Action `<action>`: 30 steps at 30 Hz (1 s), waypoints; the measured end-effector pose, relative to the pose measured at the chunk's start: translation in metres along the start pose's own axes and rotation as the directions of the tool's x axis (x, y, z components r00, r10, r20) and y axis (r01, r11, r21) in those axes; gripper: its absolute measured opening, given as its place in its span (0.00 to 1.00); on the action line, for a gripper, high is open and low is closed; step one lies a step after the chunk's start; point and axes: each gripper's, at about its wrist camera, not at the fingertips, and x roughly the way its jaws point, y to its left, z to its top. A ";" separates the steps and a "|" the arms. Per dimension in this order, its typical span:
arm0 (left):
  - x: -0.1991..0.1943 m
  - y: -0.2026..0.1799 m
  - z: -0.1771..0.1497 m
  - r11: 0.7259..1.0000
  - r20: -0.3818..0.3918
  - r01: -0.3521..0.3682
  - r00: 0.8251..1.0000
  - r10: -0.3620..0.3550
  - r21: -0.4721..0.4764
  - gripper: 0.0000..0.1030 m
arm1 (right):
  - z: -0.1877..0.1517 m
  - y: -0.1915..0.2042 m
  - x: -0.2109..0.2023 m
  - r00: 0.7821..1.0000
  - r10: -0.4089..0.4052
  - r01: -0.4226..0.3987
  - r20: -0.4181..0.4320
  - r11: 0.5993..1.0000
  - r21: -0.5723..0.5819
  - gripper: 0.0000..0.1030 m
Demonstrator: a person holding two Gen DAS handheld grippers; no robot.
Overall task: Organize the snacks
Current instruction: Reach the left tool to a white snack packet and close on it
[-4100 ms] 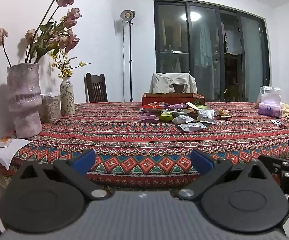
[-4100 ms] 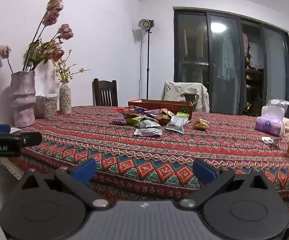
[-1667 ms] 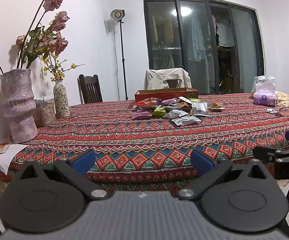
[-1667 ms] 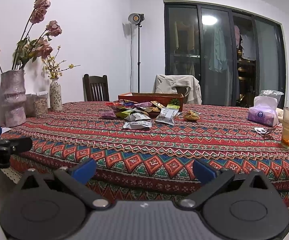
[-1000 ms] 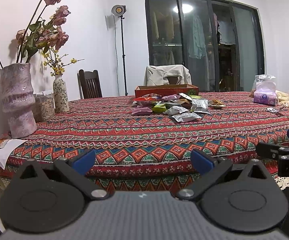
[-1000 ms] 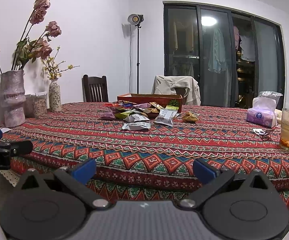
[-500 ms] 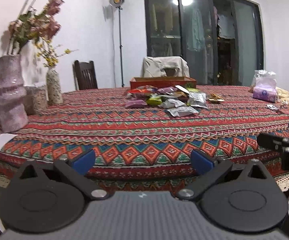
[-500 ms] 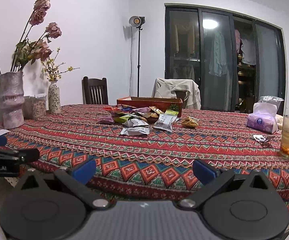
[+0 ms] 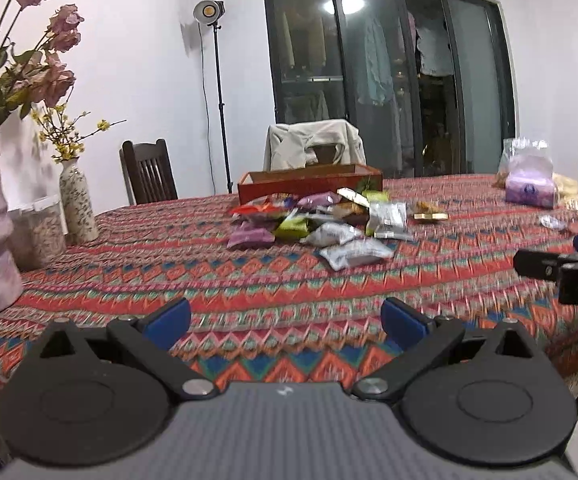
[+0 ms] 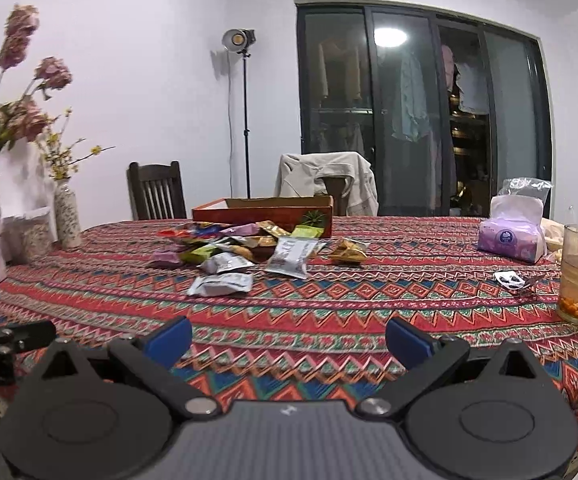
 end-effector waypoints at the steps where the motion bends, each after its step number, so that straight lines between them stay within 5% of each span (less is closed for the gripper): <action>1: 0.007 0.000 0.005 1.000 0.001 -0.001 1.000 0.001 -0.012 1.00 | 0.003 -0.003 0.006 1.000 0.002 -0.002 -0.001 1.000 0.006 1.00; 8: 0.052 0.008 0.027 0.992 0.036 -0.045 0.998 0.049 -0.114 1.00 | 0.026 -0.018 0.056 1.000 -0.004 0.004 -0.017 0.999 0.039 1.00; 16: 0.127 -0.005 0.053 0.992 -0.052 0.075 0.995 -0.080 -0.098 1.00 | 0.043 -0.026 0.123 0.996 0.004 0.000 -0.090 0.999 0.045 1.00; 23: 0.199 -0.041 0.060 0.983 -0.148 0.145 0.976 -0.162 -0.116 1.00 | 0.062 -0.043 0.163 0.995 0.000 0.006 -0.097 0.998 0.060 0.98; 30: 0.247 -0.067 0.053 0.989 -0.309 0.122 0.940 -0.142 -0.084 1.00 | 0.071 -0.060 0.188 0.993 -0.008 0.014 -0.115 0.999 0.052 0.91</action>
